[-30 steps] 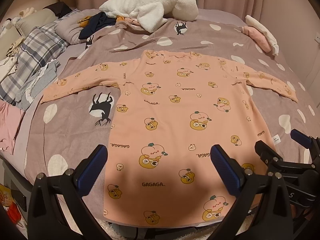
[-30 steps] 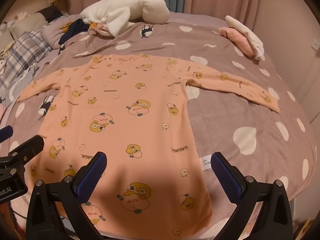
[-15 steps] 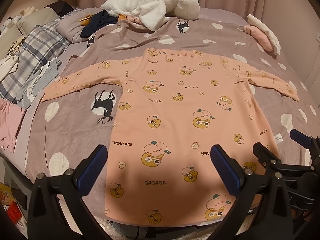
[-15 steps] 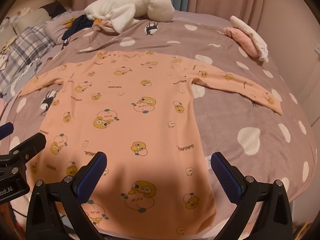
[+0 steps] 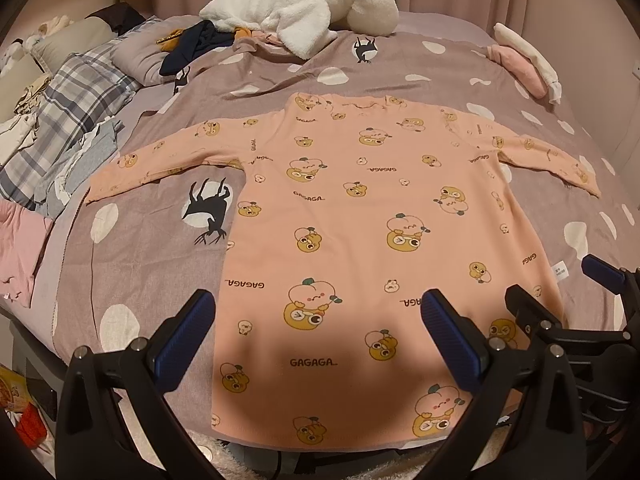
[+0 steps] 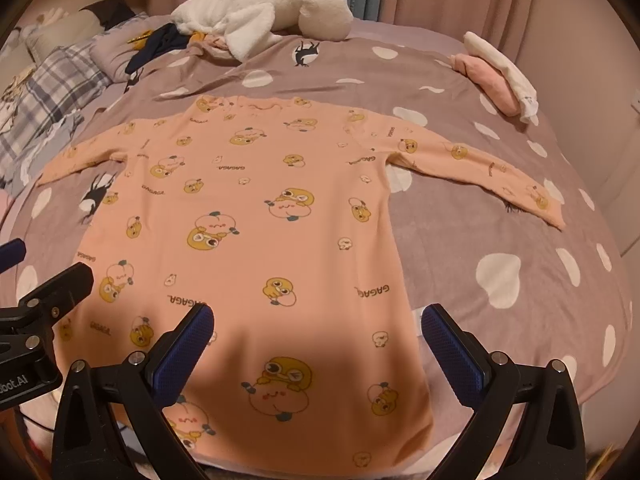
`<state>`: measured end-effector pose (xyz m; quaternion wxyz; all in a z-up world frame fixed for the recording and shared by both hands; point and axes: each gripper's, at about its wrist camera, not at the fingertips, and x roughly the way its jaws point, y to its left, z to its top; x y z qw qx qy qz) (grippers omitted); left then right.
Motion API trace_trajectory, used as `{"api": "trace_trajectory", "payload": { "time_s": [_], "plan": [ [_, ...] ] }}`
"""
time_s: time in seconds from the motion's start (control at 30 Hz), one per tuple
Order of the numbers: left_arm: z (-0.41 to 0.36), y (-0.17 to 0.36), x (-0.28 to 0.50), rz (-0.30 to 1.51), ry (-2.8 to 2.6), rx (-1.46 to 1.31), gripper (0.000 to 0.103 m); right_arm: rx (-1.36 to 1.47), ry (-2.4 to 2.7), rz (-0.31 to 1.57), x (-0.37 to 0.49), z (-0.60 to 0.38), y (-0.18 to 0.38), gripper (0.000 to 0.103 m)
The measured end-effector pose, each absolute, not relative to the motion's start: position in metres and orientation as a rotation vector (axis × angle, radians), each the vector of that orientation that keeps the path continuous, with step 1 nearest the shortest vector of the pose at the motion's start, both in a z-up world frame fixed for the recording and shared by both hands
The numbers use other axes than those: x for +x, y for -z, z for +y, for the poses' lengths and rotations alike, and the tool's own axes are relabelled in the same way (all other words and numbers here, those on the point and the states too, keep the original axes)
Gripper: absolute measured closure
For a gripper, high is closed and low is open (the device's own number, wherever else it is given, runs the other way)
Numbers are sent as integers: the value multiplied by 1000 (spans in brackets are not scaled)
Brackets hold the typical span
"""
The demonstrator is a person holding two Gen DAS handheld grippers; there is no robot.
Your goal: Fold small clothes
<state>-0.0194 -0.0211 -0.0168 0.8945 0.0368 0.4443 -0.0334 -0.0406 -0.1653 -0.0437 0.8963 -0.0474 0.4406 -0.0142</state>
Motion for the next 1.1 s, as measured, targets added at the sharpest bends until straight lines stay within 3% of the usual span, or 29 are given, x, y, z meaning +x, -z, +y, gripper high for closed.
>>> {"api": "trace_trajectory", "payload": {
  "time_s": [0.5, 0.8, 1.1],
  "plan": [
    [-28, 20, -13, 931, 60, 105, 0, -15, 39, 898, -29, -207, 43, 0],
    [-40, 32, 6, 982, 25, 145, 0, 217, 135, 929, 22, -366, 50, 0],
    [-59, 35, 19, 1005, 48, 158, 0, 775, 133, 918, 55, -522, 96, 0]
  ]
}}
